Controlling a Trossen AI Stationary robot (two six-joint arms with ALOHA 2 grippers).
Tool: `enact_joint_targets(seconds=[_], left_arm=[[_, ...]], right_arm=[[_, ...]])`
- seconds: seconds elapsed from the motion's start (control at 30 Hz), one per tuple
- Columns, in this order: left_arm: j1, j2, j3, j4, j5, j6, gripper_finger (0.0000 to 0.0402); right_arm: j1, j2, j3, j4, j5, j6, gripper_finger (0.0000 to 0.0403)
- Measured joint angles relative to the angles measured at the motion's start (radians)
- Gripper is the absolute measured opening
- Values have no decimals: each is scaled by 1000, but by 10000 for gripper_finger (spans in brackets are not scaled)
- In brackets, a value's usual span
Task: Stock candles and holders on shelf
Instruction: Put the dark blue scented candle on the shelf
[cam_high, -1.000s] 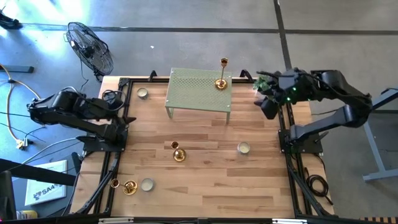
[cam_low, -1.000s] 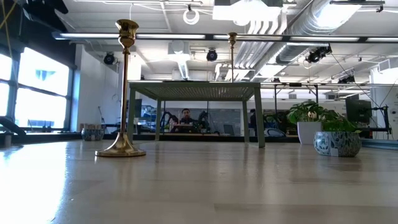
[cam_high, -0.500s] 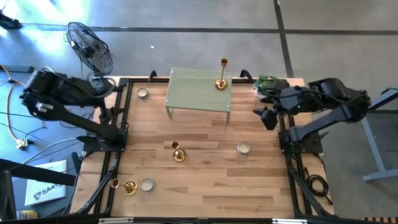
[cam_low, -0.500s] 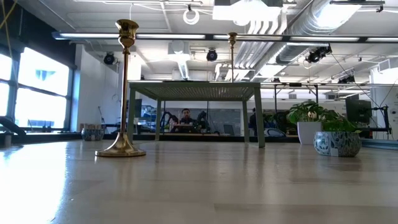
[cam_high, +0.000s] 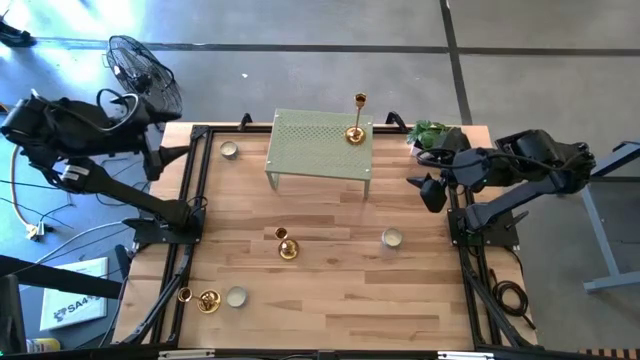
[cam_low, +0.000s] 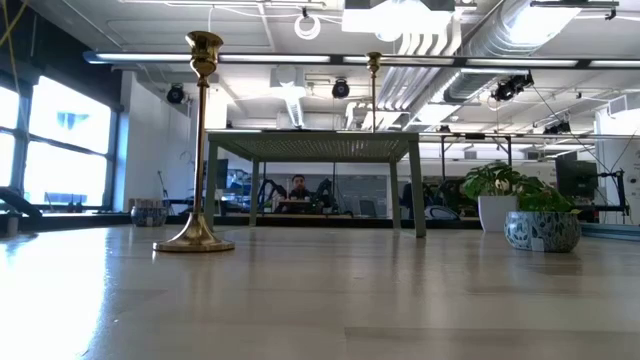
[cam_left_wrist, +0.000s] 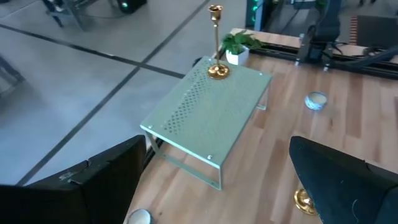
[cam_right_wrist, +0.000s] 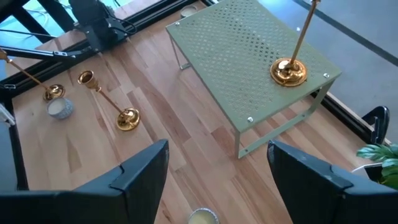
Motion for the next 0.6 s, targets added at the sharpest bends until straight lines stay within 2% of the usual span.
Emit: enact_joint_targets(seconds=[0.13,0.33,0.6], left_arm=[[0,16,0,0,-40,-2,388],[0,52,0,0,-42,-4,388],[1,142,0,1,23,-8,388]], right_arm=[[0,0,0,0,7,-1,266],[0,0,0,0,7,-1,264],[0,5,0,0,6,6,264]])
